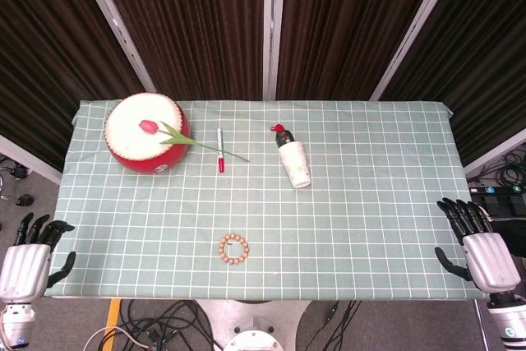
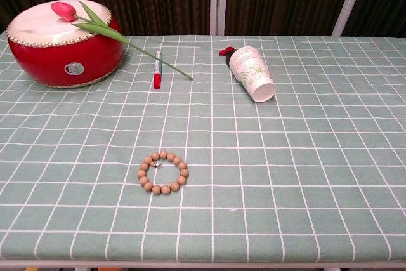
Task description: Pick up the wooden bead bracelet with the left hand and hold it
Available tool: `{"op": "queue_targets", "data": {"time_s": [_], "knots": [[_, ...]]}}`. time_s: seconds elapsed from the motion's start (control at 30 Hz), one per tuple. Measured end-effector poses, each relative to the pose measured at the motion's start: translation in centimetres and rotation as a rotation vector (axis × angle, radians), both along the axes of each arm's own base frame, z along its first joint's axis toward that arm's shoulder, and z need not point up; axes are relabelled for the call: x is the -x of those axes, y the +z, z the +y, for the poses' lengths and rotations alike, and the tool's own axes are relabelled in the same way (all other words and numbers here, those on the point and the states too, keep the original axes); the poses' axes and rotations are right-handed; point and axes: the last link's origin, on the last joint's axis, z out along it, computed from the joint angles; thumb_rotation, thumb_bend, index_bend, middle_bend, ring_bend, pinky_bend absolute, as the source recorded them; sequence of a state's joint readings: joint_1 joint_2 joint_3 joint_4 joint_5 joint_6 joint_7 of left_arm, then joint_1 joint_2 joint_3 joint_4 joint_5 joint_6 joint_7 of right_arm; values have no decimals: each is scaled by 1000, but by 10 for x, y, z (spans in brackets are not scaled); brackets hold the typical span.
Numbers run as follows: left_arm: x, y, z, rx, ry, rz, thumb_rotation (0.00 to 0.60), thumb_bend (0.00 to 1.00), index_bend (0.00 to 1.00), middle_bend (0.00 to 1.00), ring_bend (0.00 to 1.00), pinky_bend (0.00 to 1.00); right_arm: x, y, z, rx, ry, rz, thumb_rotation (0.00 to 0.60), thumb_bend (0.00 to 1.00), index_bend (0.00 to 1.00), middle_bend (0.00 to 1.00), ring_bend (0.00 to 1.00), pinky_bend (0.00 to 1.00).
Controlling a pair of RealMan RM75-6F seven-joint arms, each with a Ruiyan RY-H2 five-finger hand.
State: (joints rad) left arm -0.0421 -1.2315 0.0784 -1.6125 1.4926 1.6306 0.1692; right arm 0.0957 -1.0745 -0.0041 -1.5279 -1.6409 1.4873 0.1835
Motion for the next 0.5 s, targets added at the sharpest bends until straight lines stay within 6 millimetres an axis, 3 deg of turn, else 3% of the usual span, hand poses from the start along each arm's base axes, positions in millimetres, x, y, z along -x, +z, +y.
{"op": "queue_targets", "data": {"time_s": [0.3,0.5], "knots": [[1,-4,1,1,32,5,600,355,300,256,116,47,-3,-1,-4,11,5,-18,600,277,0,56,0,0],[-7,-4,10,3,-35,8,600,352,323,295,116,47,-2,2,-6,21,10,-17,600,276,0,59,0,0]]}}
